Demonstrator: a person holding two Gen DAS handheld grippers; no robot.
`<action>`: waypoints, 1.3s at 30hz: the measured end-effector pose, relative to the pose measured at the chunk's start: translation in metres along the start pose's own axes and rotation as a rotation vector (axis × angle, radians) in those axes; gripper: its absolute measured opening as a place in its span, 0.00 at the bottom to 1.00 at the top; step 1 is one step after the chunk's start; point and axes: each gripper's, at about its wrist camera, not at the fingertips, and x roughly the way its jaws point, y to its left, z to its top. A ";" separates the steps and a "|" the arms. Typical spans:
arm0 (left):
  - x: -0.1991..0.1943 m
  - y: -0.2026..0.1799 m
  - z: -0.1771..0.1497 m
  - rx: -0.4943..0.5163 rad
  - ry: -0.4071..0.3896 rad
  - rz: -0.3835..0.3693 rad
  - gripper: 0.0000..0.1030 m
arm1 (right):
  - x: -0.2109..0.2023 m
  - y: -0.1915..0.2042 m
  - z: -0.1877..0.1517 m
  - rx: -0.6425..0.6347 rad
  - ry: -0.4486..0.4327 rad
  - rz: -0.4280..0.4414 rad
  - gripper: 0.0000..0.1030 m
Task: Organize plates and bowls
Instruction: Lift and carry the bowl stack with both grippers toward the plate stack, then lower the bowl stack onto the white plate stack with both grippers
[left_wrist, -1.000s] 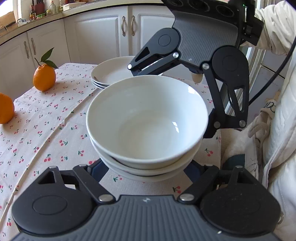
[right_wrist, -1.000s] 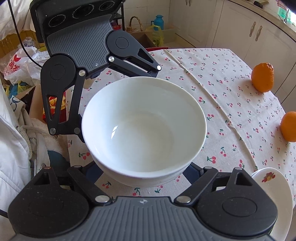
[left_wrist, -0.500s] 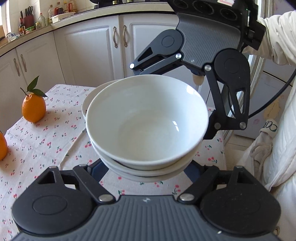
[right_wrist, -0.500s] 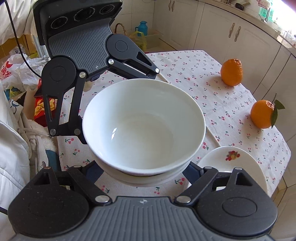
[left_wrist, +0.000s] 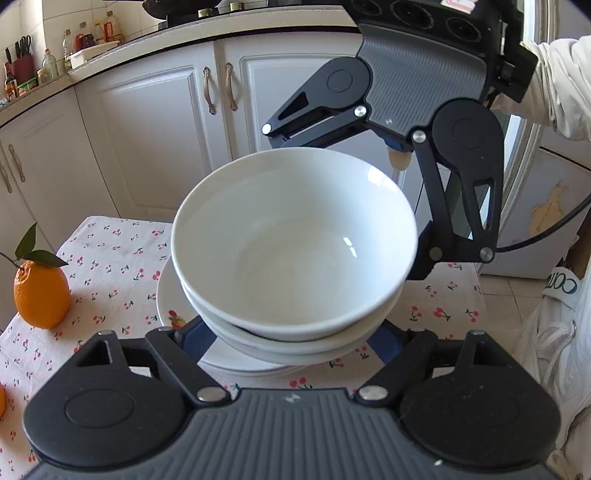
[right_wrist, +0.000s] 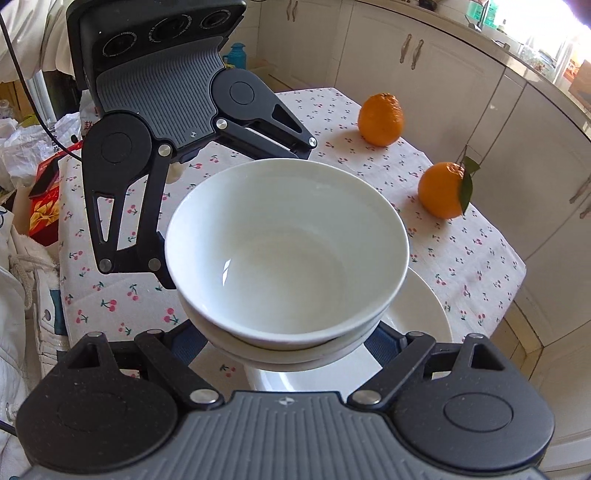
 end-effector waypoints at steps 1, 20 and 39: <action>0.005 0.003 0.003 0.003 0.001 -0.003 0.83 | 0.001 -0.004 -0.003 0.005 0.000 -0.001 0.90; 0.049 0.022 0.011 0.016 0.043 -0.010 0.83 | 0.024 -0.043 -0.031 0.091 0.001 0.003 0.90; 0.051 0.031 0.013 -0.008 0.046 -0.004 0.83 | 0.025 -0.053 -0.035 0.148 -0.028 0.023 0.90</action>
